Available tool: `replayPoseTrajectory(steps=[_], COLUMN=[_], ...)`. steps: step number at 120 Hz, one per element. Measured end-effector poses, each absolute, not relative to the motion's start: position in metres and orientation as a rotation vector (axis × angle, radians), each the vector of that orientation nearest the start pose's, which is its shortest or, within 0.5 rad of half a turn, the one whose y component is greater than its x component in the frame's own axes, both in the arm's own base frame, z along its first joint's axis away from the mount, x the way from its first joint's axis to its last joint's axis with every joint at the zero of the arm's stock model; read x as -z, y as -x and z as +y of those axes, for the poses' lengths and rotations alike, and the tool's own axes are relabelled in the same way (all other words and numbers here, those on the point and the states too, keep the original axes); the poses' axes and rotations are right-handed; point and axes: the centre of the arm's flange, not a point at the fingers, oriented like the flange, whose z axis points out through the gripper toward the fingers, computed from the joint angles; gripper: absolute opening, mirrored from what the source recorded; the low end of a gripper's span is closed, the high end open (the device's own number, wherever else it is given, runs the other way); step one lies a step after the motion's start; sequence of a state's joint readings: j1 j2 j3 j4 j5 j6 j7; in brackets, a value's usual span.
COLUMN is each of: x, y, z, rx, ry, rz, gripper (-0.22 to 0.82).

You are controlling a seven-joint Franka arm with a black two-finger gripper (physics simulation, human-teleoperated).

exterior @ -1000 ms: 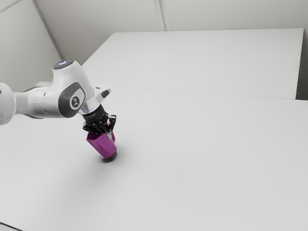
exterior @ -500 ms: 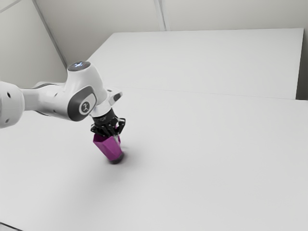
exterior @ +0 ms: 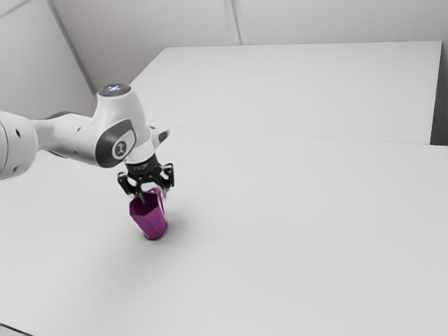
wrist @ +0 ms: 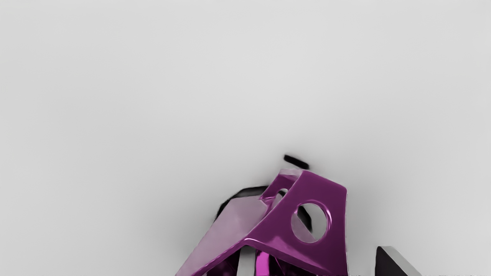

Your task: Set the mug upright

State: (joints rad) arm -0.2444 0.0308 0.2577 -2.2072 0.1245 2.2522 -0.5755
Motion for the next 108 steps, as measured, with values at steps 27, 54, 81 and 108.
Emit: replayPoseTrajectory(steps=[27,54,81,108], x=[-0.392,-0.439,-0.509,-0.601], y=[-0.542,-0.552,-0.557,-0.566], z=[-0.030,-0.058,-0.064,0.001], rx=[0.099,0.134,0.186,0.241], ry=[2.966,2.989,3.019,3.021], rz=[-0.663,-0.559,-0.402,-0.392], gripper=[0.50,0.57,0.59,0.60])
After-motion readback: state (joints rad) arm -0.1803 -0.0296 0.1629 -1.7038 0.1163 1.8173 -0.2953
